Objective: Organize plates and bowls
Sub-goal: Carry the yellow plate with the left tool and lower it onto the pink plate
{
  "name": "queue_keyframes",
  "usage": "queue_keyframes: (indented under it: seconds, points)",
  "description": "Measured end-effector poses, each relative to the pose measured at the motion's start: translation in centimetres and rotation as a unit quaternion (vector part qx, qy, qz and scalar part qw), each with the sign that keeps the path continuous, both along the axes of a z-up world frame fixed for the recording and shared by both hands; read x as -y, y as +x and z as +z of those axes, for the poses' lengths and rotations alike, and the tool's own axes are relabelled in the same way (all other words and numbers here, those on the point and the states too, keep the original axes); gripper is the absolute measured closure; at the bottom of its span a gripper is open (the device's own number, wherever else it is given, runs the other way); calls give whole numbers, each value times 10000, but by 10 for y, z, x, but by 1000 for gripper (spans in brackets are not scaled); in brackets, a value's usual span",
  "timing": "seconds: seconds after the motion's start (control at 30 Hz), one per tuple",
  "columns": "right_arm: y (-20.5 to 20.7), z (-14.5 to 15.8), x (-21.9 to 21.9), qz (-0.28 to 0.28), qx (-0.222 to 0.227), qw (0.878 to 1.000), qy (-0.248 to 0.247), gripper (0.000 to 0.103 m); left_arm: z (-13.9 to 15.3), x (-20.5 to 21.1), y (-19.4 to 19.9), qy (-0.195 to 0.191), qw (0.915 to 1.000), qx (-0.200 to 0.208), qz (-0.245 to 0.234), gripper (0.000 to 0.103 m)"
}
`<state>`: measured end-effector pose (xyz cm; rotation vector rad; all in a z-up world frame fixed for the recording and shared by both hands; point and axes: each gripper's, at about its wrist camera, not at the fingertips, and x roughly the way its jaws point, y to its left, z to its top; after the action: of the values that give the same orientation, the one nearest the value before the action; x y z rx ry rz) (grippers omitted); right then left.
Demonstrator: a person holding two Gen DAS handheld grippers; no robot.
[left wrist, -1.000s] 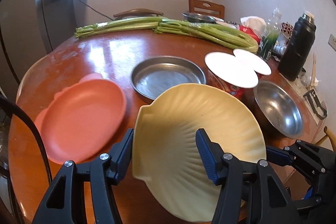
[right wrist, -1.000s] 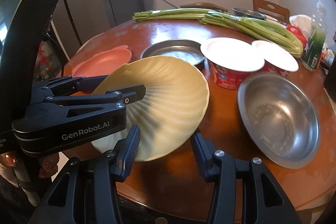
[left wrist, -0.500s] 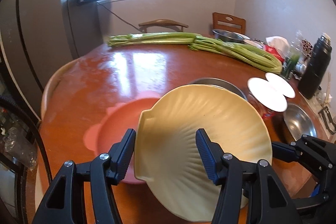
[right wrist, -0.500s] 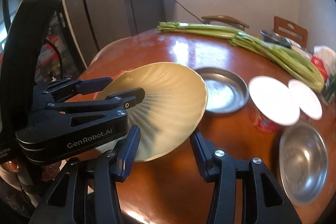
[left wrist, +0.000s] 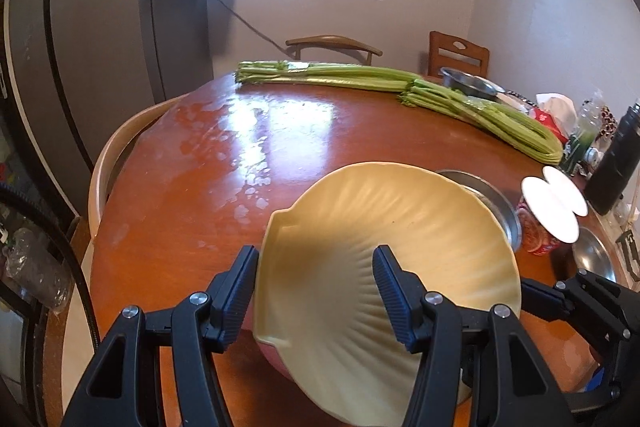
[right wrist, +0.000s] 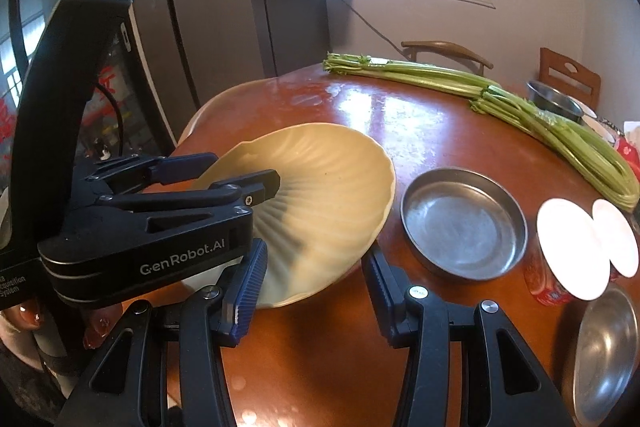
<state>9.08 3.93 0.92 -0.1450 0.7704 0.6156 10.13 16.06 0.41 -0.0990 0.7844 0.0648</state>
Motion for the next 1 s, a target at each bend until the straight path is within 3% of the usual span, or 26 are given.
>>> queue_keyframes:
  seconds: [0.47,1.0]
  points:
    - [11,-24,-24,36,-279,9995,-106,51,-24,-26,12,-145,9997,-116,148,44]
    - [9,-36,-28,137,-362,9991,-196,51,-29,-27,17,-97,9996,-77,260,44]
